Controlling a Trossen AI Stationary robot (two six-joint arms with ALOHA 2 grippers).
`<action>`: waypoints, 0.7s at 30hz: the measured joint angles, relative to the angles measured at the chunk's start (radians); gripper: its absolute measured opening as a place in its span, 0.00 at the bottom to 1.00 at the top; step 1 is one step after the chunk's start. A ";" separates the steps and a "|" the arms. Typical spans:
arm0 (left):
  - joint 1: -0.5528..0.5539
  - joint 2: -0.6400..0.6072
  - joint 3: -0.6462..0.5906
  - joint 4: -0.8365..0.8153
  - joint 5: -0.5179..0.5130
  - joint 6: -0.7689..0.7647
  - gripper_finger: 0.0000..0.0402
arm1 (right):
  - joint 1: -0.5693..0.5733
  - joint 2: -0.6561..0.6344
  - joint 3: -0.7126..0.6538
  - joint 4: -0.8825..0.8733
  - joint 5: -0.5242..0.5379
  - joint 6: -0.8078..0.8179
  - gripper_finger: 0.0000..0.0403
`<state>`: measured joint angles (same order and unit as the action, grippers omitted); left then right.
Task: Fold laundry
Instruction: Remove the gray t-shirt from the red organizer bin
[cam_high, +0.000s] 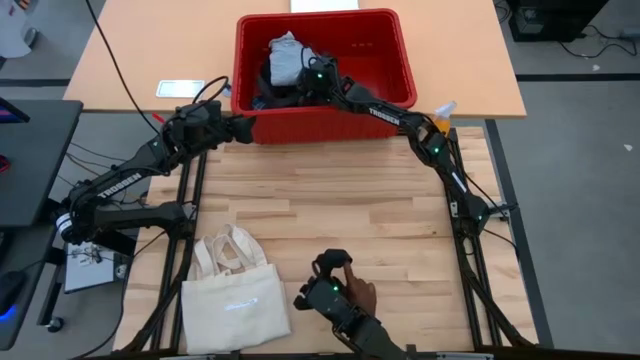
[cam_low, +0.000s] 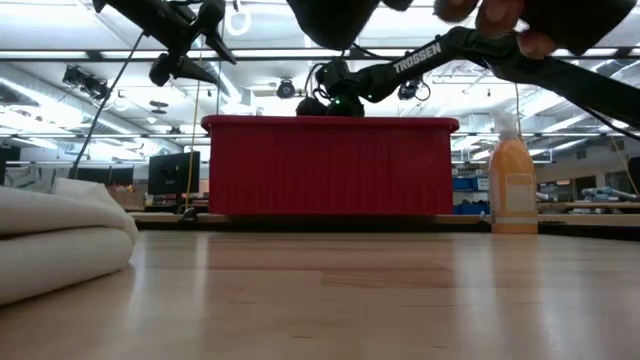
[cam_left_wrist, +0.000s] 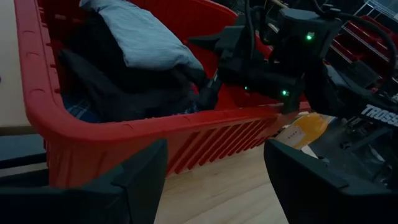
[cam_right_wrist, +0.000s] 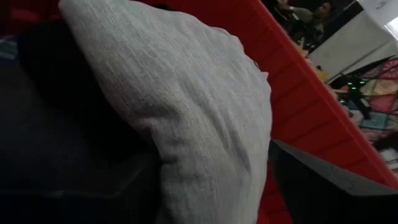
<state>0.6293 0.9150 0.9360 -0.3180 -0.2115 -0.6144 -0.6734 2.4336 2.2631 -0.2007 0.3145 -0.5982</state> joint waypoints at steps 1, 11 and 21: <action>-0.001 0.000 0.000 0.001 0.000 0.000 0.67 | -0.006 0.000 0.000 -0.002 -0.020 0.004 0.71; -0.011 0.000 0.000 0.007 0.000 -0.003 0.67 | -0.027 -0.001 0.000 -0.010 -0.110 0.001 0.71; -0.011 0.000 0.000 -0.007 0.000 -0.003 0.67 | -0.017 0.001 0.000 -0.014 -0.108 0.000 0.71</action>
<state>0.6178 0.9154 0.9360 -0.3252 -0.2115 -0.6170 -0.6903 2.4344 2.2631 -0.2144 0.2066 -0.5980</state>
